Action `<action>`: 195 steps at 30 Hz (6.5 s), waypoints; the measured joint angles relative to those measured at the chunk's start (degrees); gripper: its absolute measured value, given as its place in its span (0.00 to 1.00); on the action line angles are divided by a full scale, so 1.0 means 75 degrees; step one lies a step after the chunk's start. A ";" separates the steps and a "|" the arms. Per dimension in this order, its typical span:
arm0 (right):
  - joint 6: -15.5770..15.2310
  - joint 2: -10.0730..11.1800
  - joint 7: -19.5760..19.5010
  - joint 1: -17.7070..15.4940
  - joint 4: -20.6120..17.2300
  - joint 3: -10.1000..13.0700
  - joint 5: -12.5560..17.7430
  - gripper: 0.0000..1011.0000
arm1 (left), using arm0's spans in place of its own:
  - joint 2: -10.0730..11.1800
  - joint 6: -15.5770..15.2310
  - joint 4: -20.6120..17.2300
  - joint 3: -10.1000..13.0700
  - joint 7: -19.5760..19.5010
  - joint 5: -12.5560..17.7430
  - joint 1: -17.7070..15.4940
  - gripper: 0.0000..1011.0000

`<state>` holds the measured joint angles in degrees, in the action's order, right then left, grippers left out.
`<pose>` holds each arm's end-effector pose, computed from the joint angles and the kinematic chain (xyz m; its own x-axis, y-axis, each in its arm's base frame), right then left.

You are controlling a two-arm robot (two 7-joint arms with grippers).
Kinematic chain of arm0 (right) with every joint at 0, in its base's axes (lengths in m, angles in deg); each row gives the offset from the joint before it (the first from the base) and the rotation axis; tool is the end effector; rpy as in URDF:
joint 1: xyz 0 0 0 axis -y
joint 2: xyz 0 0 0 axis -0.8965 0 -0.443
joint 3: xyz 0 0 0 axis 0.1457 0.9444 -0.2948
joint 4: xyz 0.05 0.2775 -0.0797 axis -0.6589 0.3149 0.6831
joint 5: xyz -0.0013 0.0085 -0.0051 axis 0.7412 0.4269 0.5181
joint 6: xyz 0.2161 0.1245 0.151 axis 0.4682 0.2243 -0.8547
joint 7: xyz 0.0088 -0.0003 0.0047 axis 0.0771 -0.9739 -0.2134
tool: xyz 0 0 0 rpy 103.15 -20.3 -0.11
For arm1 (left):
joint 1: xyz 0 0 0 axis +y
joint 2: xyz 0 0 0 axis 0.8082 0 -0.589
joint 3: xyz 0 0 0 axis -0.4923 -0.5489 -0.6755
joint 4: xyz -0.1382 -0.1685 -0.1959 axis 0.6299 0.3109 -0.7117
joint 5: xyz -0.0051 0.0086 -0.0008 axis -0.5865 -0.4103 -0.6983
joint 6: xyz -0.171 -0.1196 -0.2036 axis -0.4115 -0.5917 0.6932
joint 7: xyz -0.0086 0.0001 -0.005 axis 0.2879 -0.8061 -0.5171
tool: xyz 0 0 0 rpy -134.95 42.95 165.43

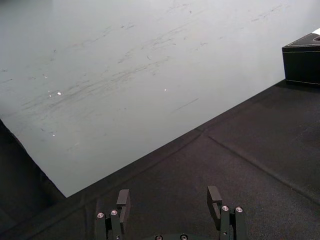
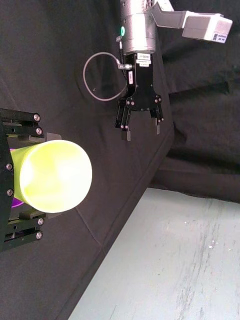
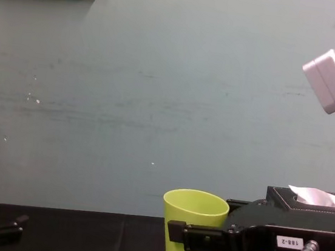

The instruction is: Stack the three plastic cups sequentially using one hand.

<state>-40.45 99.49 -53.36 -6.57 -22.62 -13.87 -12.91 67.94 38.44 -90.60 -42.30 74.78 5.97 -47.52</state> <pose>0.3655 -0.0026 -0.2264 0.8114 -0.5705 0.1271 0.5840 0.7827 -0.2150 0.3422 0.0889 -0.3013 0.2921 0.8803 0.3738 -0.9553 0.2872 0.0702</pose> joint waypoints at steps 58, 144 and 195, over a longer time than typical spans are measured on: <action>0.0079 -0.0142 0.0012 -0.0055 0.0329 0.0038 -0.0103 0.97 | 0.0000 0.0000 0.0000 0.0000 0.0000 0.0000 0.0000 1.00; 0.0488 0.0167 -0.0827 -0.1515 0.0891 0.1852 0.0084 0.99 | 0.0000 0.0000 0.0000 0.0000 0.0000 0.0000 0.0000 1.00; 0.0179 -0.0445 -0.0661 -0.0539 0.1875 0.1512 -0.0194 0.99 | 0.0000 0.0000 0.0000 0.0000 0.0000 0.0000 0.0000 1.00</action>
<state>-39.11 96.15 -58.32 -10.61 -8.56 -2.53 -14.37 67.94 38.44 -90.60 -42.30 74.78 5.97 -47.52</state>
